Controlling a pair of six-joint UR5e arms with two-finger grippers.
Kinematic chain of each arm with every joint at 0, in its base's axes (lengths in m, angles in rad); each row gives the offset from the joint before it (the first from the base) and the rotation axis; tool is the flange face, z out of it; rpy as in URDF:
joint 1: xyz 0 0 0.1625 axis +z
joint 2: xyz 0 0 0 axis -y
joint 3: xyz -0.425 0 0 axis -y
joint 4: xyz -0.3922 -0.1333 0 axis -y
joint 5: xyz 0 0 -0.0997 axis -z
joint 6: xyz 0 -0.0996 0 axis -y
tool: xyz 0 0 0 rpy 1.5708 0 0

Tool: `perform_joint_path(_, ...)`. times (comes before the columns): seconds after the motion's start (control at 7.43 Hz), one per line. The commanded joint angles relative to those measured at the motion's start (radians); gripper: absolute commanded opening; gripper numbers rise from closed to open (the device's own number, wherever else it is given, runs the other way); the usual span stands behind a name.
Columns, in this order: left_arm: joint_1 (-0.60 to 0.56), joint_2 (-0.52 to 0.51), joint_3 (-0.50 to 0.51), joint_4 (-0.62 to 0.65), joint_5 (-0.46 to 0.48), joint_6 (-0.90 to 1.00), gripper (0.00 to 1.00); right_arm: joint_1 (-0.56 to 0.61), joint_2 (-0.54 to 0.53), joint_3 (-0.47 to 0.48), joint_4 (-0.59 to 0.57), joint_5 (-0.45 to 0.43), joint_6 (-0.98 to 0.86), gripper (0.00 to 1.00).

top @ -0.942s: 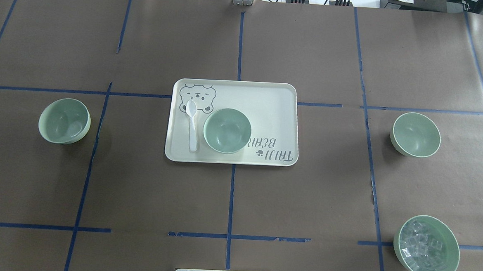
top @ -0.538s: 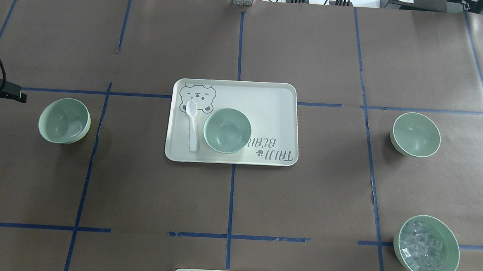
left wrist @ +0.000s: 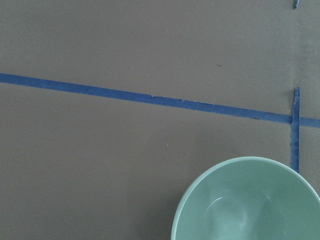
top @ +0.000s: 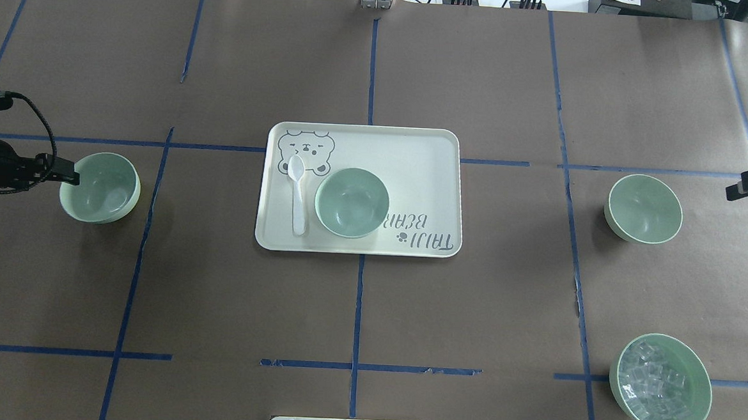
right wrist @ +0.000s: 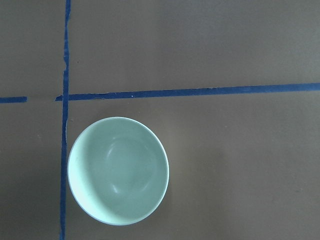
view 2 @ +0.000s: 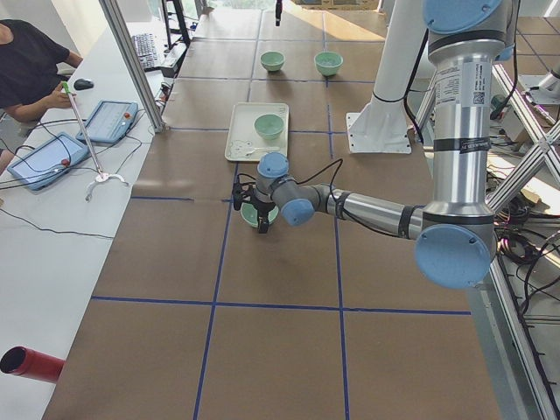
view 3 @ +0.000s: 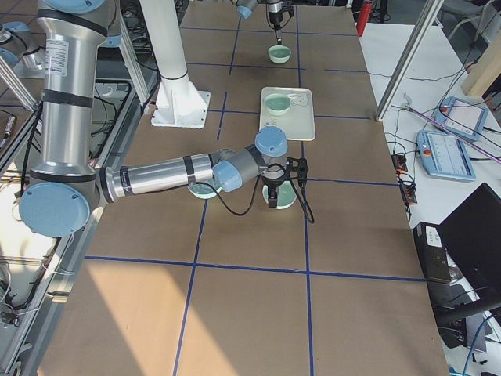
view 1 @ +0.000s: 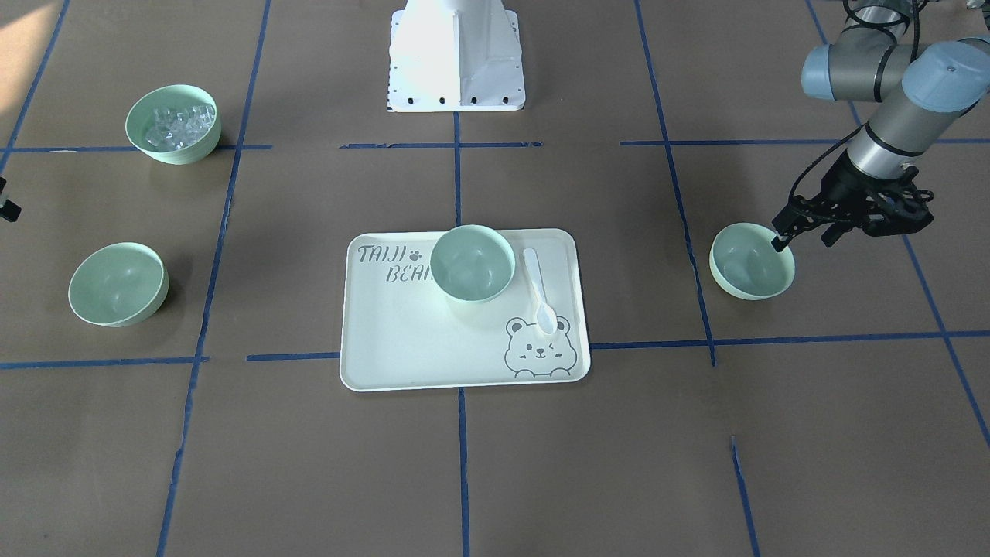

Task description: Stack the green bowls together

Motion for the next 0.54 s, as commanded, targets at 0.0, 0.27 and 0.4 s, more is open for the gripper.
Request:
perform_joint_path(0.0,0.073,-0.006,0.017,-0.001,0.067,-0.071,0.91,-0.103,0.038,-0.043,0.045,-0.061,0.074,1.00)
perform_joint_path(0.27,0.078,-0.015,0.042,-0.003,0.072,-0.073,0.75,-0.137,0.082,-0.106,0.047,-0.061,0.074,1.00)
perform_joint_path(0.4,0.078,-0.015,0.054,-0.012,0.072,-0.071,0.64,-0.148,0.084,-0.111,0.047,-0.064,0.073,1.00)
